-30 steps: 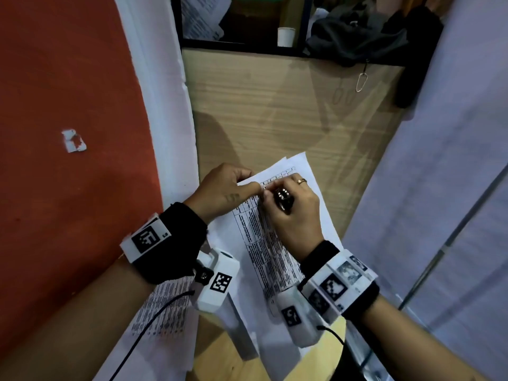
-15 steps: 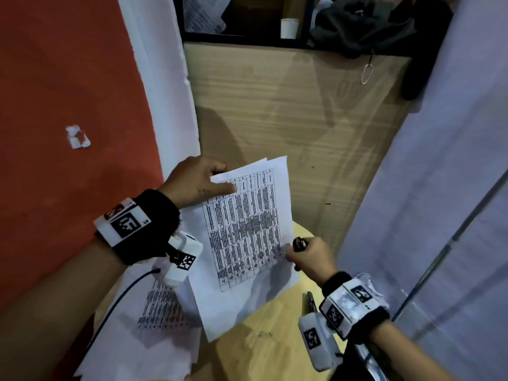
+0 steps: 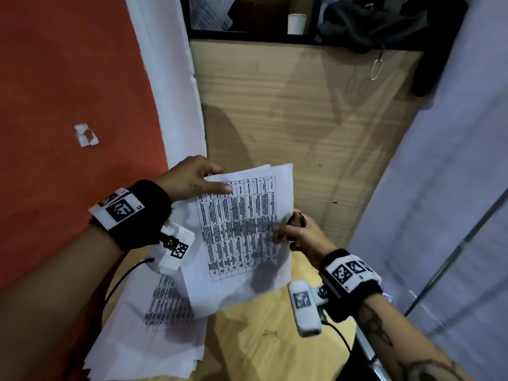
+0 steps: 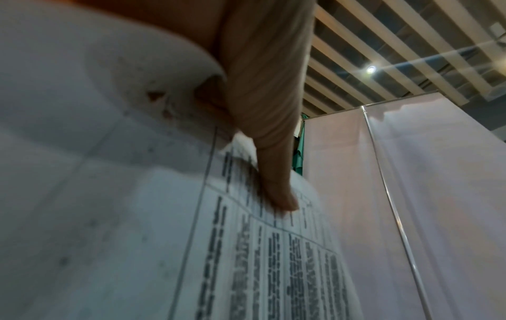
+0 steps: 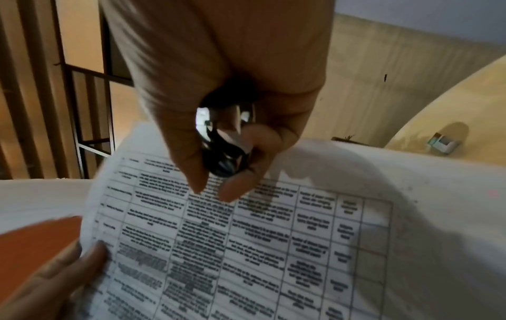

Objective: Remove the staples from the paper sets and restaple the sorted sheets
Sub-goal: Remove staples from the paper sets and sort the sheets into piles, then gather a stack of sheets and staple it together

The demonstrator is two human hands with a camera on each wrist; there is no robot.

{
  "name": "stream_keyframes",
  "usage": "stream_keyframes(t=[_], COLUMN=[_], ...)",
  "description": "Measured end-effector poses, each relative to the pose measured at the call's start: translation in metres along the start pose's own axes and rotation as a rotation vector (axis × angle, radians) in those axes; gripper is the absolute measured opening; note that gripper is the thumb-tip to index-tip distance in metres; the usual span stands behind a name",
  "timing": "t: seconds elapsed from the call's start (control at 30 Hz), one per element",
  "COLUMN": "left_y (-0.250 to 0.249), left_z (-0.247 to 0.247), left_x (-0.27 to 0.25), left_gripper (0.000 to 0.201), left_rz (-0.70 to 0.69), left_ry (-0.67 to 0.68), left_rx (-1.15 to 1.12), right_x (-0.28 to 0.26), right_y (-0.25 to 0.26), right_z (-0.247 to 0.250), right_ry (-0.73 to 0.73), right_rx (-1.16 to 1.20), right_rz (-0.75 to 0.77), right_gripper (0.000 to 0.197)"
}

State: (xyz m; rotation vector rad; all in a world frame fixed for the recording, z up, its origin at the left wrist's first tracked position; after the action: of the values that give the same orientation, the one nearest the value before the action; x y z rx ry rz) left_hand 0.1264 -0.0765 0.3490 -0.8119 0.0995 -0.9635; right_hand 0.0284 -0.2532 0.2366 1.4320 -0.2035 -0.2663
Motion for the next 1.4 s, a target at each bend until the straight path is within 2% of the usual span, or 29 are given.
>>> stream_keyframes(t=[0.13, 0.23, 0.3, 0.37, 0.4, 0.47, 0.5, 0.53, 0.57, 0.63, 0.7, 0.77, 0.8, 0.87, 0.93, 1.1, 1.2, 1.27, 1.4], left_y=[-0.001, 0.017, 0.035, 0.056, 0.064, 0.084, 0.093, 0.099, 0.108, 0.119, 0.129, 0.154, 0.169, 0.202, 0.236, 0.308, 0.338, 0.356, 0.375], left_z=[0.002, 0.023, 0.041, 0.041, 0.031, 0.001, -0.014, -0.028, -0.036, -0.043, -0.043, -0.038, -0.032, -0.022, -0.02, -0.04, -0.051, -0.053, -0.069], left_x=[-0.002, -0.012, -0.025, -0.041, -0.049, -0.061, -0.067, -0.071, -0.077, -0.09, -0.103, -0.115, -0.122, -0.135, -0.147, -0.162, -0.163, -0.162, -0.154], left_gripper=[0.013, 0.026, 0.018, 0.013, 0.018, 0.061, 0.076, 0.083, 0.083, 0.069, 0.044, 0.029, 0.028, 0.03, 0.029, 0.034, 0.04, 0.049, 0.093], left_rz=[0.011, 0.056, 0.12, 0.191, 0.204, 0.263, 0.305, 0.33, 0.351, 0.381, 0.394, 0.459, 0.496, 0.577, 0.67, 0.899, 0.986, 1.019, 1.013], left_ry=[0.015, 0.007, -0.07, -0.141, -0.159, -0.205, -0.256, -0.338, -0.443, -0.646, -0.705, -0.693, -0.672, -0.584, -0.476, -0.314, -0.336, -0.335, -0.202], left_rx=[-0.012, 0.108, 0.026, -0.217, -0.362, -0.606, -0.694, -0.765, -0.786, -0.732, -0.683, -0.662, -0.634, -0.531, -0.438, -0.261, -0.163, -0.075, 0.334], right_x=[0.004, 0.005, 0.006, 0.006, 0.007, 0.008, 0.008, 0.007, 0.006, 0.002, -0.003, -0.009, -0.012, -0.02, -0.03, -0.06, -0.079, -0.09, -0.104], right_y=[0.004, 0.006, 0.006, 0.001, -0.003, -0.013, -0.019, -0.025, -0.032, -0.046, -0.061, -0.08, -0.091, -0.118, -0.143, -0.194, -0.218, -0.232, -0.253], right_z=[0.005, 0.021, 0.033, 0.038, 0.037, 0.03, 0.023, 0.017, 0.011, -0.005, -0.015, -0.01, -0.002, 0.015, 0.029, 0.051, 0.06, 0.067, 0.079], right_ry=[-0.081, -0.165, -0.198, -0.202, -0.194, -0.191, -0.195, -0.2, -0.198, -0.158, -0.096, -0.099, -0.125, -0.179, -0.215, -0.295, -0.31, -0.328, -0.383], right_rx=[0.049, 0.119, 0.175, 0.239, 0.269, 0.309, 0.316, 0.316, 0.31, 0.288, 0.275, 0.234, 0.197, 0.167, 0.167, 0.115, 0.15, 0.153, 0.185], right_rz=[-0.038, -0.049, -0.062, -0.106, -0.132, -0.182, -0.206, -0.227, -0.243, -0.272, -0.293, -0.323, -0.343, -0.385, -0.437, -0.6, -0.661, -0.7, -0.753], right_gripper=[0.018, 0.02, 0.02, 0.017, 0.015, 0.012, 0.012, 0.011, 0.011, 0.008, 0.007, 0.014, 0.018, 0.016, 0.002, 0.019, 0.024, 0.03, 0.028])
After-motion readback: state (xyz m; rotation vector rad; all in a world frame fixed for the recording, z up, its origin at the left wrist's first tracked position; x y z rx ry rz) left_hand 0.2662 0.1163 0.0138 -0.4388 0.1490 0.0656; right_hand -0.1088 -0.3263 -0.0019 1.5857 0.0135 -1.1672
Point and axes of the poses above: each hand's wrist, its own x-axis towards the middle knuckle, its own z-axis out of the back of the hand, y = z × x, the point moved 9 cm from there along x, towards the middle knuckle, and after that the axes turned 1 degree about -z, right-handed, at the moved point
